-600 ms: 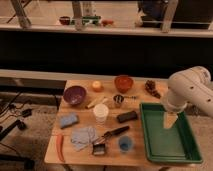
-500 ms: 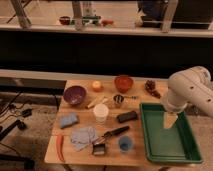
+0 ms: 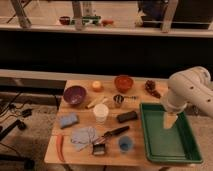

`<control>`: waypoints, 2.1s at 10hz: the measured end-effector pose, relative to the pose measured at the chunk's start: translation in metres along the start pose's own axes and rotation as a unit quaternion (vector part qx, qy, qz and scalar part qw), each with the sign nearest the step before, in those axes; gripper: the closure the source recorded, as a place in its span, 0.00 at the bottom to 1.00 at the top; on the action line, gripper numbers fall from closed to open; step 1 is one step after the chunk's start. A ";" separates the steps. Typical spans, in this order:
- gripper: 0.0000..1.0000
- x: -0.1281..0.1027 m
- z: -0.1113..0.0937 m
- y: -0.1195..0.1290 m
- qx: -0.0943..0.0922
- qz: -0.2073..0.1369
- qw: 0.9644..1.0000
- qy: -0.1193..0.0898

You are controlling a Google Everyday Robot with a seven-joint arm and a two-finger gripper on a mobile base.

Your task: Wipe red bowl with sponge

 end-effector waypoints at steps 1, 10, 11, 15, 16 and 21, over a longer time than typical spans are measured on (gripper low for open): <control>0.20 0.000 0.000 0.000 0.000 0.000 1.000 0.000; 0.20 0.000 0.000 0.000 0.000 0.000 1.000 0.000; 0.20 0.000 0.000 0.000 0.000 0.000 1.000 0.000; 0.20 -0.001 -0.002 0.000 0.001 -0.001 1.000 0.000; 0.20 -0.004 -0.004 0.003 0.005 -0.014 1.000 -0.003; 0.20 -0.089 -0.028 0.039 0.021 -0.118 0.992 -0.039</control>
